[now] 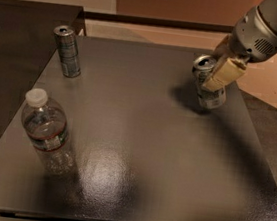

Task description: Knock 7up can over

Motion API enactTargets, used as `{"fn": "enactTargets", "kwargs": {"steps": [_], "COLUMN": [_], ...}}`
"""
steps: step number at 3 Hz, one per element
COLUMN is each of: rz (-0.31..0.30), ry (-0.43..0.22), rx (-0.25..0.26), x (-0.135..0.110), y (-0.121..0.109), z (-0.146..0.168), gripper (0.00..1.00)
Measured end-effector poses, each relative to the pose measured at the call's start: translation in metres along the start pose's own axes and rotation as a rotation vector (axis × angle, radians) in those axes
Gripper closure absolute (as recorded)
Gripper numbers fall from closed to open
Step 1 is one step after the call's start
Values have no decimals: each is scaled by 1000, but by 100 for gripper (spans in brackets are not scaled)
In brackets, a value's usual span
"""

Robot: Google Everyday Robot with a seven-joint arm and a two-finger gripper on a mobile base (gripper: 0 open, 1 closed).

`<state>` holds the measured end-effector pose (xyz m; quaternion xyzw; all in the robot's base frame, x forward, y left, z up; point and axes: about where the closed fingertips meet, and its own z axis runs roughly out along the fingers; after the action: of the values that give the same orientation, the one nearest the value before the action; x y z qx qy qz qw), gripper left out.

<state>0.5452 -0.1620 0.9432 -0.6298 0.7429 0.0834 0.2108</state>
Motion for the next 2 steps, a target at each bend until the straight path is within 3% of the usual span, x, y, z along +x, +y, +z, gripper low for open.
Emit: {"fn": "enactTargets", "kwargs": {"steps": [2], "rz": [-119], "ry": [145], "rx": [-39], "x": [-4], "y": [12], "z": [32], "gripper": [59]}}
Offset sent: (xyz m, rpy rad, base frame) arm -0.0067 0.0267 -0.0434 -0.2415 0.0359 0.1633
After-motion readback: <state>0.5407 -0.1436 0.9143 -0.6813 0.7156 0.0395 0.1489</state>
